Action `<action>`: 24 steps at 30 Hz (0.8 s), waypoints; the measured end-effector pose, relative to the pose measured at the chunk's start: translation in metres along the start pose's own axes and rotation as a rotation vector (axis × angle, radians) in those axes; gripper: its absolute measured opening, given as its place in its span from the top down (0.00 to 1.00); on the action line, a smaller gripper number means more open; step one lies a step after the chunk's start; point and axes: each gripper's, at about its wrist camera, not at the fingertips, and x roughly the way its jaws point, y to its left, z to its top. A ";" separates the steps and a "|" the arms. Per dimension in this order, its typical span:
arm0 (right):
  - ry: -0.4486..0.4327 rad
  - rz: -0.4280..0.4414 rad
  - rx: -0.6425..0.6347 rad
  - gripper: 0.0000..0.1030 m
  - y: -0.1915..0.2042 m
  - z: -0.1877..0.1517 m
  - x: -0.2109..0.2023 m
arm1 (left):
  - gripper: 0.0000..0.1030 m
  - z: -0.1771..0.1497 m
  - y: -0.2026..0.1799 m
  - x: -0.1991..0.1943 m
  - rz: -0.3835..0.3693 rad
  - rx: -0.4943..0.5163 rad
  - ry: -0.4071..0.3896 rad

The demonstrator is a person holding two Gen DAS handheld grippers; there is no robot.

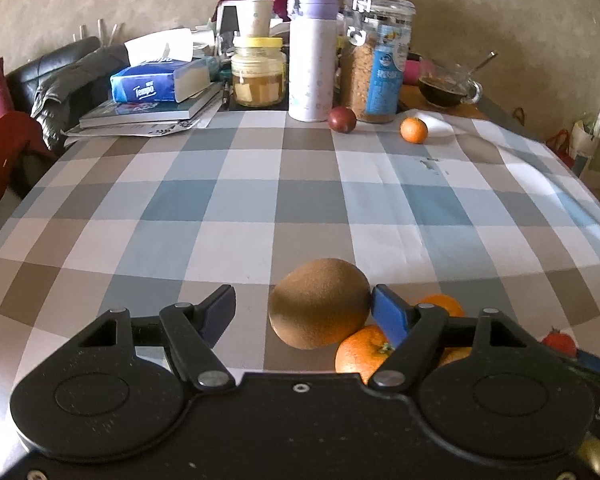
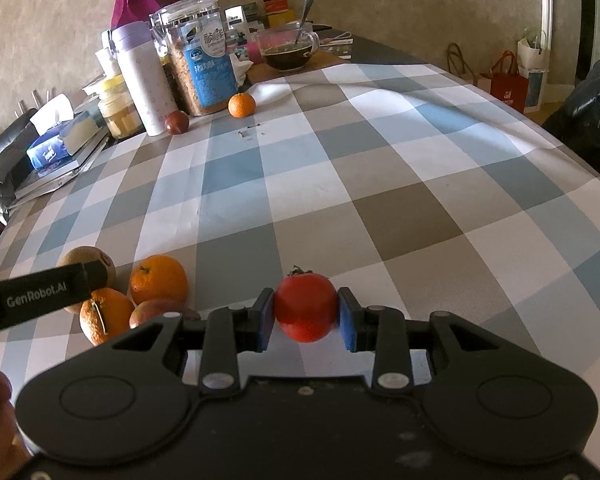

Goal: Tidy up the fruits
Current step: 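Grasp the brown kiwi with the left tool while the right tool holds the tomato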

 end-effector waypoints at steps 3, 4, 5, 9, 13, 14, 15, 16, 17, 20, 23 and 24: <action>0.000 0.002 -0.002 0.66 0.000 0.000 0.000 | 0.23 0.003 0.006 0.002 -0.006 -0.036 -0.002; 0.000 0.001 -0.003 0.66 0.000 0.000 0.000 | 0.22 0.004 0.008 0.003 -0.012 -0.048 0.002; 0.000 0.000 -0.004 0.66 0.000 0.000 0.000 | 0.22 0.004 0.009 0.004 -0.018 -0.053 0.007; 0.000 -0.001 -0.005 0.66 0.001 0.000 0.000 | 0.19 0.007 0.006 0.012 -0.026 -0.037 0.021; 0.001 0.002 -0.012 0.66 0.001 0.000 0.000 | 0.19 0.009 0.000 0.018 -0.019 -0.010 0.034; 0.001 0.001 -0.013 0.66 0.002 0.000 0.000 | 0.19 0.009 -0.001 0.019 -0.017 -0.003 0.039; 0.001 0.002 -0.012 0.66 0.002 0.000 0.000 | 0.19 0.009 -0.001 0.021 -0.014 0.002 0.047; 0.002 0.001 -0.012 0.66 0.002 0.000 0.000 | 0.19 0.009 -0.001 0.024 -0.009 0.005 0.055; 0.002 0.001 -0.013 0.66 0.002 0.000 0.000 | 0.19 0.010 -0.002 0.026 -0.006 0.007 0.064; 0.002 -0.001 -0.014 0.66 0.002 -0.001 0.000 | 0.19 0.011 0.001 0.030 -0.015 0.000 0.079; 0.002 0.000 -0.014 0.66 0.002 -0.001 0.000 | 0.19 0.011 0.003 0.031 -0.028 -0.015 0.088; 0.002 0.000 -0.014 0.66 0.002 -0.001 0.000 | 0.19 0.011 0.003 0.032 -0.029 -0.015 0.092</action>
